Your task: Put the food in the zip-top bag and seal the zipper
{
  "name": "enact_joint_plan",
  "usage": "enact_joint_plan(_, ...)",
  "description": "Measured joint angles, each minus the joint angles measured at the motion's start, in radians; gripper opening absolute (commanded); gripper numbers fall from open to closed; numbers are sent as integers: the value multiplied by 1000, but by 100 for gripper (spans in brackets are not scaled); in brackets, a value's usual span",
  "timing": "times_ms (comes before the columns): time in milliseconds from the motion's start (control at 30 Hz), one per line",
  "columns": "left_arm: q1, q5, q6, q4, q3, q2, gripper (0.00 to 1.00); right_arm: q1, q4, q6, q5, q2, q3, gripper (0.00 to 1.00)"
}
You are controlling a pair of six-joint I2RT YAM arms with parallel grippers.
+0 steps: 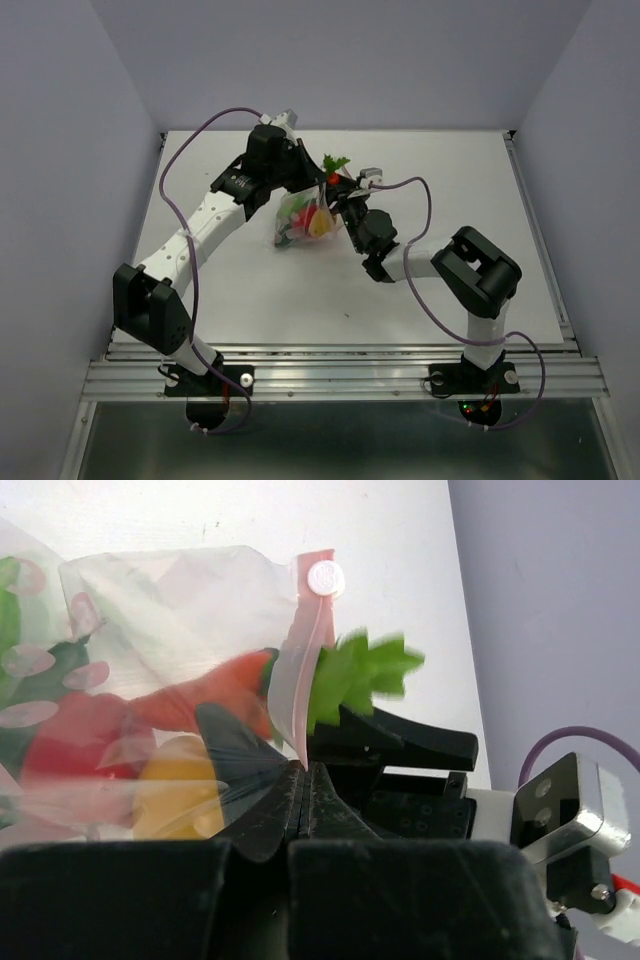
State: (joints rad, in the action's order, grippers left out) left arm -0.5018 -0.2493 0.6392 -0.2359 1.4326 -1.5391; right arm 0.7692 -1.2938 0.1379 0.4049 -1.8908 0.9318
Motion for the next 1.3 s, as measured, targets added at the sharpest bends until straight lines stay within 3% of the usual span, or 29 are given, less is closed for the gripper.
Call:
enact_joint_plan(300,0,23,8,1,-2,8,0,25,4,-29,37,2,-32,80)
enact_joint_plan(400,0,25,11,10,-11,13,0,25,14,-34,53,51,-63,91)
enact_joint_plan(433,0,27,13,11,-14,15,0,25,24,-32,63,87,-64,98)
enact_joint_plan(500,5,37,21,38,-17,20,0,26,60,-31,89,138,-63,100)
enact_joint_plan(567,11,42,20,60,-18,32,0,25,166,-12,113,205,-37,100)
enact_joint_plan(800,18,46,20,58,-39,49,0,30,730,42,127,320,303,100)
enact_joint_plan(1133,20,30,-8,43,-58,49,0,-20,1275,127,98,432,364,100)
enact_joint_plan(1300,21,15,-62,20,-58,49,0,-203,1403,151,-119,430,381,100)
